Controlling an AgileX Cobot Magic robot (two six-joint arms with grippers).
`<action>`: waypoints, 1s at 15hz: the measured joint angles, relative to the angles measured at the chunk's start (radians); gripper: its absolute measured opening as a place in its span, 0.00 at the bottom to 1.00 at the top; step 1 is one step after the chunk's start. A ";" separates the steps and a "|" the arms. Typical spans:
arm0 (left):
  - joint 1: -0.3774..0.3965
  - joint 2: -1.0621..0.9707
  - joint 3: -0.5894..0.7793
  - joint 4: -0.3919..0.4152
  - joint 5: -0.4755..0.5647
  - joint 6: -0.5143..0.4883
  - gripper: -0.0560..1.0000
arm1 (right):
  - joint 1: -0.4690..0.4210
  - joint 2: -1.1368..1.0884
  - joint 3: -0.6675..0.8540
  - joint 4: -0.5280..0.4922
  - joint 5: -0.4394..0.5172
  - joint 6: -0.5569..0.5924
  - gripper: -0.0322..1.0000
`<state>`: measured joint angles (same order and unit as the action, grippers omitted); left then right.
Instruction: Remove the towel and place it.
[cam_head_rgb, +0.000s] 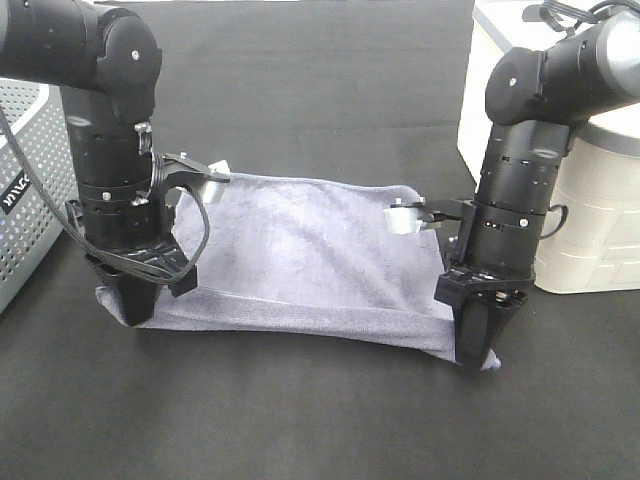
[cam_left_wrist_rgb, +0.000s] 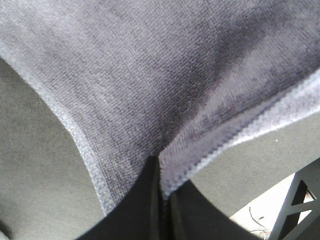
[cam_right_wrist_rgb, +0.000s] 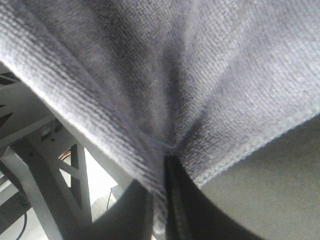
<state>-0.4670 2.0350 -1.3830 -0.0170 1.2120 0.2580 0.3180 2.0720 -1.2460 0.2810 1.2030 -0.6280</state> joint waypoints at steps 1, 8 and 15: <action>0.000 0.000 0.000 0.000 0.000 0.001 0.05 | 0.000 0.000 0.000 0.003 0.000 0.000 0.15; 0.000 -0.002 0.091 0.004 -0.002 0.030 0.05 | 0.000 -0.033 0.001 0.048 0.002 0.071 0.62; 0.000 -0.002 0.105 -0.012 0.002 0.045 0.28 | 0.000 -0.050 0.001 0.056 0.002 0.242 0.73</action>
<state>-0.4670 2.0330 -1.2780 -0.0290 1.2140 0.3030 0.3180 2.0220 -1.2450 0.3370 1.2050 -0.3860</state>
